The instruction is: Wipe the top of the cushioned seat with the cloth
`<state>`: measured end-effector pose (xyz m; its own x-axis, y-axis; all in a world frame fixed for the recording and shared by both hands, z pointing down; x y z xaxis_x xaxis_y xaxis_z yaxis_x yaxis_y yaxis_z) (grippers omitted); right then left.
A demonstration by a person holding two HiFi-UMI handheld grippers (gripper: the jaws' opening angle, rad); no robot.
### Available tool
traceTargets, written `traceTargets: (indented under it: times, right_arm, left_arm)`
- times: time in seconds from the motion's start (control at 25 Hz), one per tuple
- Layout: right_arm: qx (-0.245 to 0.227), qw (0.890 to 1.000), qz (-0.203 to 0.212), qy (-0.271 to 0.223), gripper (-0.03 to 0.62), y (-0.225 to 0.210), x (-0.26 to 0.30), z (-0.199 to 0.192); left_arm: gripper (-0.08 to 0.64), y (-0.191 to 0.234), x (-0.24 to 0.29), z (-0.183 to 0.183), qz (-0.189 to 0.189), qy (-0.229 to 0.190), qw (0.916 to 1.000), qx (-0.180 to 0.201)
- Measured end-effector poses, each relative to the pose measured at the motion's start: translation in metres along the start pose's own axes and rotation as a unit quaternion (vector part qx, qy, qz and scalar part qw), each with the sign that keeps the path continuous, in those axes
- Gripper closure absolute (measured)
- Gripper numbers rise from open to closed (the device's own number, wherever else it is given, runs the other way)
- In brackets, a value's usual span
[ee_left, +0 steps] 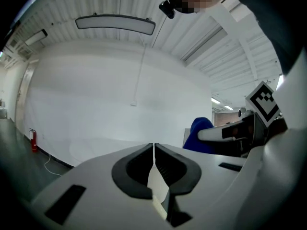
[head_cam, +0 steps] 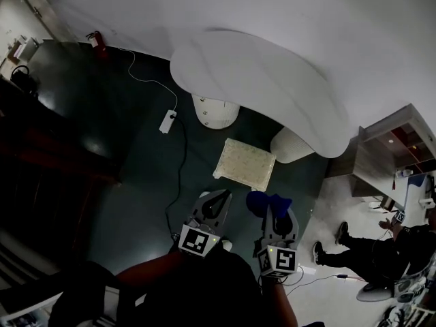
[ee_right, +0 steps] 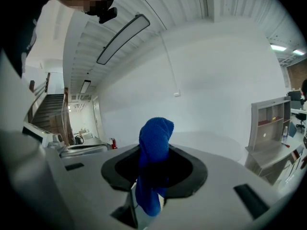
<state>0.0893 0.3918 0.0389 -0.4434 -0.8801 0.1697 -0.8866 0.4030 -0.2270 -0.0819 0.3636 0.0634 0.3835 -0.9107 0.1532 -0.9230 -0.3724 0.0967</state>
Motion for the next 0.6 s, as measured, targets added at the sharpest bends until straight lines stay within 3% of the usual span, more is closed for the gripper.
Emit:
traceTargets:
  times: [0.24, 0.6]
  right_arm:
    - [-0.007, 1.000, -0.009, -0.005, 0.449, -0.011, 0.073, 0.024]
    - [0.008, 0.999, 0.004, 0.051, 0.449, -0.016, 0.175, 0.002]
  left_arm:
    - [0.537, 0.043, 0.059, 0.018, -0.021, -0.004, 0.9998, 0.001]
    - [0.537, 0.100, 0.114, 0.010, -0.016, 0.024, 0.9983, -0.051]
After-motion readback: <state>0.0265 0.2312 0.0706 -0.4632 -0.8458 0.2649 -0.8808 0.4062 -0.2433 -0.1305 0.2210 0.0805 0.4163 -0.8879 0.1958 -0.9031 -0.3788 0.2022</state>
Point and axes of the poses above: the fingertips, and each gripper's own axes: x forward along the fingers, y to its left, z out of its top, the point moved 5 cm from there along -x, backward along the fingers, and after that the axes turned 14 degrees about z, right-handed, at the moved point
